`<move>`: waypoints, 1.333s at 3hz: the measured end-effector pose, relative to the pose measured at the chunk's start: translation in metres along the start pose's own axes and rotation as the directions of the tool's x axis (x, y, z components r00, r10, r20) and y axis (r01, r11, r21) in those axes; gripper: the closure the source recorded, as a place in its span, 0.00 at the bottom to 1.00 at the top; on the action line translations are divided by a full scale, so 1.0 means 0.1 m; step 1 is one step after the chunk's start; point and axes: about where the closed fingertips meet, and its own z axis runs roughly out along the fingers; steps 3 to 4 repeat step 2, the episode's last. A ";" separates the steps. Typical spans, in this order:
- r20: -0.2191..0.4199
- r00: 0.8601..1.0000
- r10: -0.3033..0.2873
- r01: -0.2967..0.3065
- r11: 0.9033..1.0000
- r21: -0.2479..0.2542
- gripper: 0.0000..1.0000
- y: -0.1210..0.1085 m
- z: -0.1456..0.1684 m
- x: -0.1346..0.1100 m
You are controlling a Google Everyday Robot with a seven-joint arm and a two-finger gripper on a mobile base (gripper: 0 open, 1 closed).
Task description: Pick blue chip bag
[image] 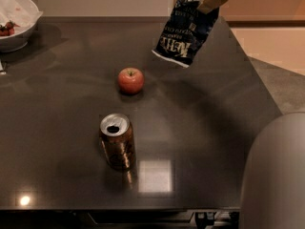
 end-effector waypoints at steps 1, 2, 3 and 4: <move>0.006 0.999 -0.045 0.044 0.999 0.031 1.00 0.00 -0.17 -0.14; 0.006 0.999 -0.045 0.044 0.999 0.031 1.00 0.00 -0.17 -0.14; 0.006 0.999 -0.045 0.044 0.999 0.031 1.00 0.00 -0.17 -0.14; 0.006 0.999 -0.045 0.044 0.999 0.031 1.00 0.00 -0.17 -0.14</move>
Offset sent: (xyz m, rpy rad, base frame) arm -0.0064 0.0039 0.0164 -0.0151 -0.0357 0.0202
